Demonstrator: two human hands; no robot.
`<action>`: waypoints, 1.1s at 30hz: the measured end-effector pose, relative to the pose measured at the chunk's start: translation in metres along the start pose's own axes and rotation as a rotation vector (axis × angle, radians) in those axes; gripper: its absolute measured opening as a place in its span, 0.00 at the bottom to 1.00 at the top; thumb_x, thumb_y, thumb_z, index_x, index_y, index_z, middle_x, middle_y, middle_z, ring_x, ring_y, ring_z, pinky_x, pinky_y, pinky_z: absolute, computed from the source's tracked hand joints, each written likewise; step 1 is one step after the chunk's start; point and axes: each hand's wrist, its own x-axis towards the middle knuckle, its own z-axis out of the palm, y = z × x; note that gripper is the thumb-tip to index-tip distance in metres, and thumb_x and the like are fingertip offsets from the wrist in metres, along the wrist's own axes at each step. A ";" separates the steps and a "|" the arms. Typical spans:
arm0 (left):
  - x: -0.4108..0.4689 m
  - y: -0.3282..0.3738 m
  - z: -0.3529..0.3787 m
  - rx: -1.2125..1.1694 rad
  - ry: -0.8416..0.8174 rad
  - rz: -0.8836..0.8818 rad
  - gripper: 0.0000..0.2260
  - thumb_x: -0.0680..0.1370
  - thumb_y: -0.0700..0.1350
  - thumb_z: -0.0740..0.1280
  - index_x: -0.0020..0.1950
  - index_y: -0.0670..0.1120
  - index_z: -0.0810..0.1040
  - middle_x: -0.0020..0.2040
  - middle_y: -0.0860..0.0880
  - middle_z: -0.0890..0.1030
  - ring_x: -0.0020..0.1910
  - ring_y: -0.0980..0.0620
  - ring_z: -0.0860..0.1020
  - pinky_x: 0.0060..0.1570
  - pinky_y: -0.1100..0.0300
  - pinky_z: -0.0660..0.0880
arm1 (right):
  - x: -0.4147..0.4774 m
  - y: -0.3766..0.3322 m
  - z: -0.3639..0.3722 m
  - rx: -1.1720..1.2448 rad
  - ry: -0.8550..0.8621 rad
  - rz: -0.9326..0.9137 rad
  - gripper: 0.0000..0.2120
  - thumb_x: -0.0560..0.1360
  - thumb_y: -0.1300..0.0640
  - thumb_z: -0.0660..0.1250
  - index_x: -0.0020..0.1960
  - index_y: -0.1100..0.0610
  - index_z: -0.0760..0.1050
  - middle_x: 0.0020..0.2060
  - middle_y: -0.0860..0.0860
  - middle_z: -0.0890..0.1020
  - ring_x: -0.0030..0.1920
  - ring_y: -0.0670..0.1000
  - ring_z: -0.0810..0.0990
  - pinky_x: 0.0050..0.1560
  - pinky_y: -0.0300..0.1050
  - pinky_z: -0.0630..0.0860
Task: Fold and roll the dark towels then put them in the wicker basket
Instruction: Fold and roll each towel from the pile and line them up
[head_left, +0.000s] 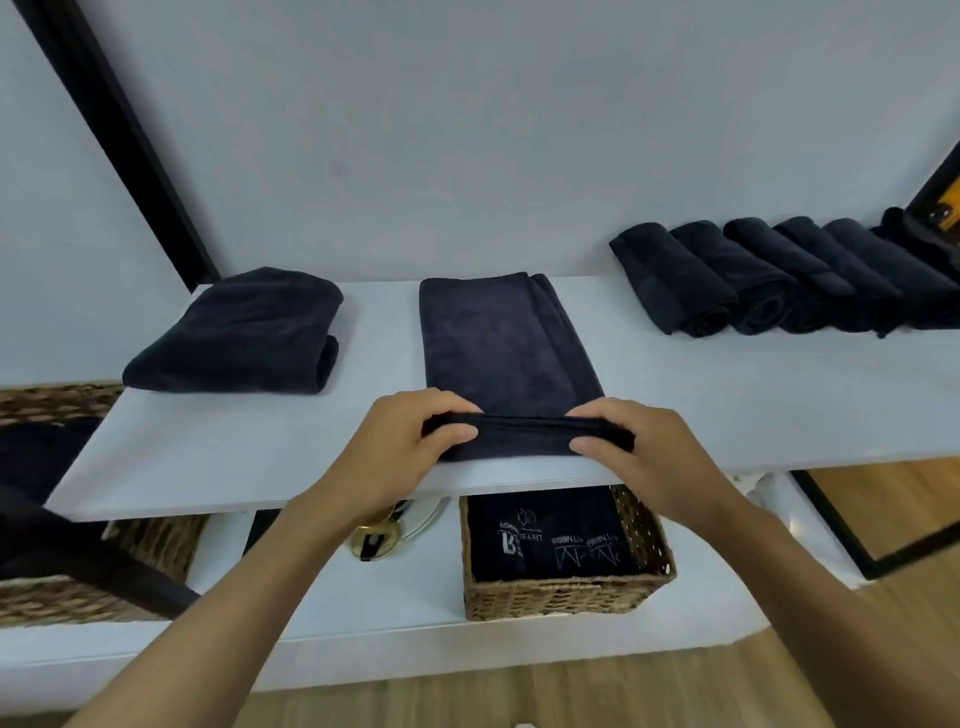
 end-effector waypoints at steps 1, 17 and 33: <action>0.004 -0.002 -0.002 -0.023 -0.009 -0.046 0.09 0.78 0.45 0.69 0.57 0.54 0.82 0.50 0.62 0.81 0.49 0.66 0.77 0.46 0.76 0.70 | 0.006 0.001 -0.005 0.101 -0.048 0.058 0.11 0.77 0.54 0.69 0.58 0.45 0.77 0.48 0.38 0.81 0.50 0.40 0.78 0.52 0.35 0.72; -0.003 -0.029 0.004 0.674 0.041 0.340 0.23 0.74 0.63 0.63 0.56 0.47 0.84 0.53 0.50 0.76 0.51 0.51 0.72 0.48 0.56 0.76 | 0.026 0.031 -0.009 -0.637 -0.023 -0.497 0.17 0.70 0.43 0.73 0.53 0.52 0.84 0.55 0.49 0.77 0.56 0.49 0.71 0.51 0.47 0.72; 0.060 -0.022 -0.008 0.007 -0.016 -0.242 0.05 0.78 0.43 0.67 0.47 0.54 0.76 0.43 0.52 0.79 0.40 0.53 0.77 0.38 0.63 0.71 | 0.079 0.030 -0.004 -0.286 0.103 -0.270 0.04 0.77 0.54 0.68 0.48 0.47 0.82 0.47 0.44 0.78 0.49 0.47 0.76 0.54 0.48 0.67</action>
